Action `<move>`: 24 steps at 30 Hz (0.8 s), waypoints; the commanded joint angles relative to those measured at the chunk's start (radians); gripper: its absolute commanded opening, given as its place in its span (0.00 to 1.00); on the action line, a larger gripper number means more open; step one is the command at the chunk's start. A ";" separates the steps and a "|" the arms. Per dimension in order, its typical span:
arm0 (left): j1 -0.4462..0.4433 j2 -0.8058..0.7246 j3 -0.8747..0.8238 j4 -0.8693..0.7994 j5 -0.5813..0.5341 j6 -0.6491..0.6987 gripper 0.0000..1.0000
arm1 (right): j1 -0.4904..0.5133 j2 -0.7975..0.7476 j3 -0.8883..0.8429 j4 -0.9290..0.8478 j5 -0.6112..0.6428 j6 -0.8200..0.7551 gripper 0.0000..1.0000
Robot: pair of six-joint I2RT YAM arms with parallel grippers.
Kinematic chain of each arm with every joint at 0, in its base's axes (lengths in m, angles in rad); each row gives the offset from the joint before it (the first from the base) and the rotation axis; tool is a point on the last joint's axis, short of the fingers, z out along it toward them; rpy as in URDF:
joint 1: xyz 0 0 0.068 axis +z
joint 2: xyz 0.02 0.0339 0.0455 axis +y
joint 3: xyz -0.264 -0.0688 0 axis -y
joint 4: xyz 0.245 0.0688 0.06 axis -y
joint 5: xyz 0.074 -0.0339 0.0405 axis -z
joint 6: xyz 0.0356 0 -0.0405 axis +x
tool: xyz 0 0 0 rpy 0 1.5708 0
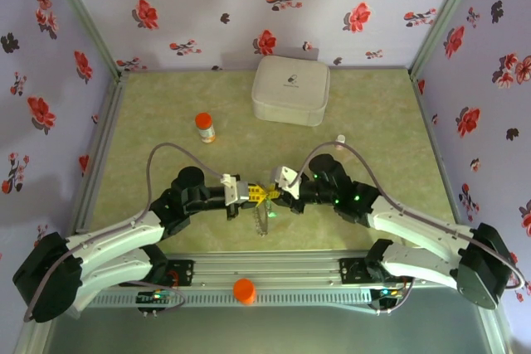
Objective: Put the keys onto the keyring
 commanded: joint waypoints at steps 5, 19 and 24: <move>0.001 -0.030 -0.003 0.073 -0.028 0.034 0.00 | -0.007 -0.114 -0.041 -0.089 0.042 -0.006 0.28; 0.003 -0.025 -0.005 0.140 -0.037 0.004 0.00 | 0.002 -0.033 -0.107 0.091 -0.063 0.093 0.35; 0.005 -0.025 -0.006 0.152 -0.039 0.001 0.00 | 0.002 -0.006 -0.114 0.163 -0.051 0.105 0.35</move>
